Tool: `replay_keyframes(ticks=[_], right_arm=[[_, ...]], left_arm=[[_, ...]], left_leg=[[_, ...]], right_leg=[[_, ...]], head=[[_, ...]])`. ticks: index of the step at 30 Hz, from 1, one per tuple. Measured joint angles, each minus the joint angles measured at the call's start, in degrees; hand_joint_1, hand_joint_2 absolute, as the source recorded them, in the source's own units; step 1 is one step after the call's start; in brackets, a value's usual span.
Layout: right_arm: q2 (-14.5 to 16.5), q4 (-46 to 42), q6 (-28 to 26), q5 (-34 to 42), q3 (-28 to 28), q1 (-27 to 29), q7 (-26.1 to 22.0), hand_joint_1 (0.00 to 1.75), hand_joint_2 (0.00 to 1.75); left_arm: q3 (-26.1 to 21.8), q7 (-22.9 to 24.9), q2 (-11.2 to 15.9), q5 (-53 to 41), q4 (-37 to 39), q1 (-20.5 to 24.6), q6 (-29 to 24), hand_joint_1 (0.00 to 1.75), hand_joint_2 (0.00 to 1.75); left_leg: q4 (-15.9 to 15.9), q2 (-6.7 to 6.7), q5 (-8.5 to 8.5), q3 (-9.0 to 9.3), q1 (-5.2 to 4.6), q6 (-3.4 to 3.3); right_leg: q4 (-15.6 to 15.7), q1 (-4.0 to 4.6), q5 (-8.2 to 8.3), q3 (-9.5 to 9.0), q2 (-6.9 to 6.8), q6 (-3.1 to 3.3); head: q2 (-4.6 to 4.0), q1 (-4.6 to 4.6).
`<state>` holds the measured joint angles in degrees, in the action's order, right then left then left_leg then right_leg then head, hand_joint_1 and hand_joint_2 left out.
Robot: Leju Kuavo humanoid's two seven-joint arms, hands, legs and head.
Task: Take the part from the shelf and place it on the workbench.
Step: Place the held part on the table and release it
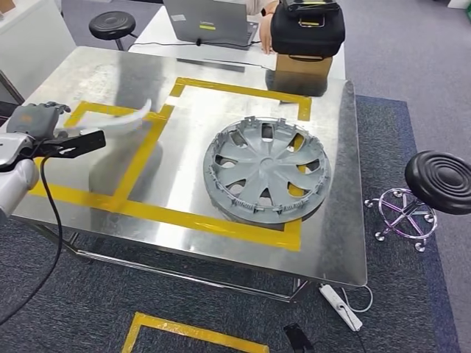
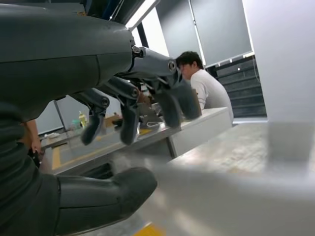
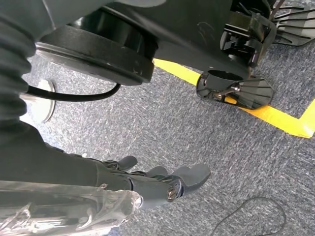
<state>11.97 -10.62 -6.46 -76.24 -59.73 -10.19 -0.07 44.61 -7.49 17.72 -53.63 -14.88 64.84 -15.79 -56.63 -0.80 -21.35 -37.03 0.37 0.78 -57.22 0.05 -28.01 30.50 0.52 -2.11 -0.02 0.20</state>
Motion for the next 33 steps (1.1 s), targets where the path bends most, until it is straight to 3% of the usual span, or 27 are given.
replay_keyframes(ticks=[4,28,33], right_arm=[[0.1,0.0,0.01,-0.01,-0.01,0.0,0.0,0.0,0.0],[0.25,0.0,0.03,-0.26,-0.01,0.01,0.0,0.0,0.0],[0.27,0.0,0.03,-0.4,0.0,-0.07,0.0,0.0,0.0]], left_arm=[[-0.97,-0.55,0.02,0.45,0.0,-0.43,-1.13,0.0,0.0],[-3.89,-0.7,0.3,1.62,0.0,-2.82,-1.22,0.0,0.0],[-4.97,-1.72,0.3,2.22,0.0,-3.43,-1.03,0.0,0.0]], left_leg=[[0.0,0.0,0.0,0.0,0.0,0.0],[-0.04,0.0,-0.1,0.0,-0.14,0.0],[-0.1,0.0,-0.33,0.0,-0.49,-0.34]], right_leg=[[0.0,0.0,0.0,0.0,0.0,0.01],[0.07,-0.13,-0.01,-0.02,0.0,-0.02],[0.12,-0.49,-0.1,-0.03,0.0,-0.25]], head=[[0.0,-0.01],[0.0,-0.01],[0.0,-0.01]])
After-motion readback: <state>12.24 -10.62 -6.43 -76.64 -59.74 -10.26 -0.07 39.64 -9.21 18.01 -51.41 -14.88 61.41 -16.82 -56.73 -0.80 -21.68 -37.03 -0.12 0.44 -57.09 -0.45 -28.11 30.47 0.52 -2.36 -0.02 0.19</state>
